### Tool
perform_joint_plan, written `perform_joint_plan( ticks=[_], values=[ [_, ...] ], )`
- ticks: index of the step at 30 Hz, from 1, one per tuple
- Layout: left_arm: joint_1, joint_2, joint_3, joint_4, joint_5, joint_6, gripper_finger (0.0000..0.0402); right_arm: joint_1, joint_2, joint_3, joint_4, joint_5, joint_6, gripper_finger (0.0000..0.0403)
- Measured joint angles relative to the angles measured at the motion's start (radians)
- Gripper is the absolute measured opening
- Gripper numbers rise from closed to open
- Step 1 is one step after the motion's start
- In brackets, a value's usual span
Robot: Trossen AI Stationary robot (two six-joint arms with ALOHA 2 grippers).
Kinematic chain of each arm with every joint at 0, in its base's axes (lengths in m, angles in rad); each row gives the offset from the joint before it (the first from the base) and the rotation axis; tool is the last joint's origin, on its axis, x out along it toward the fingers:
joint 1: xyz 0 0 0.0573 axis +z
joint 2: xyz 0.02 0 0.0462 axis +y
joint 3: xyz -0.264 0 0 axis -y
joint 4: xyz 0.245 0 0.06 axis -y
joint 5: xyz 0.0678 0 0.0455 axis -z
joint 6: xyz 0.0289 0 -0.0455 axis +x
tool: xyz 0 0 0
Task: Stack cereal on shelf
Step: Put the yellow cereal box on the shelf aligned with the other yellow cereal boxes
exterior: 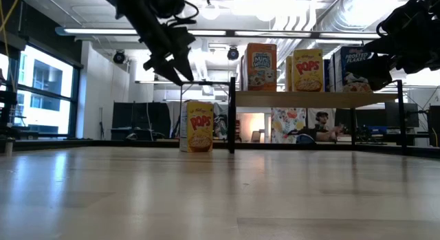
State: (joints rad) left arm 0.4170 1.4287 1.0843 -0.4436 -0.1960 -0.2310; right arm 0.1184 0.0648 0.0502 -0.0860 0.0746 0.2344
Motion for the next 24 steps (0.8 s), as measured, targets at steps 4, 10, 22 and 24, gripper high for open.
perform_joint_plan(
  ticks=[4, 10, 22, 24],
  values=[
    [0.009, 0.030, 0.000, 0.001, 0.022, 0.007, 0.0240, 0.000, 0.000, 0.000, 0.000, 0.000, 0.000, 0.0270],
    [0.009, 0.065, 0.000, 0.040, 0.042, 0.051, 0.0262, 0.000, 0.000, 0.000, 0.000, 0.000, 0.000, 0.0270],
    [0.009, 0.131, 0.000, 0.054, 0.046, 0.053, 0.0296, 0.000, 0.000, 0.000, 0.000, 0.000, 0.000, 0.0270],
    [0.010, 0.131, 0.000, 0.058, 0.049, 0.058, 0.0296, 0.000, 0.000, 0.000, 0.000, 0.000, 0.000, 0.0270]
  ],
)
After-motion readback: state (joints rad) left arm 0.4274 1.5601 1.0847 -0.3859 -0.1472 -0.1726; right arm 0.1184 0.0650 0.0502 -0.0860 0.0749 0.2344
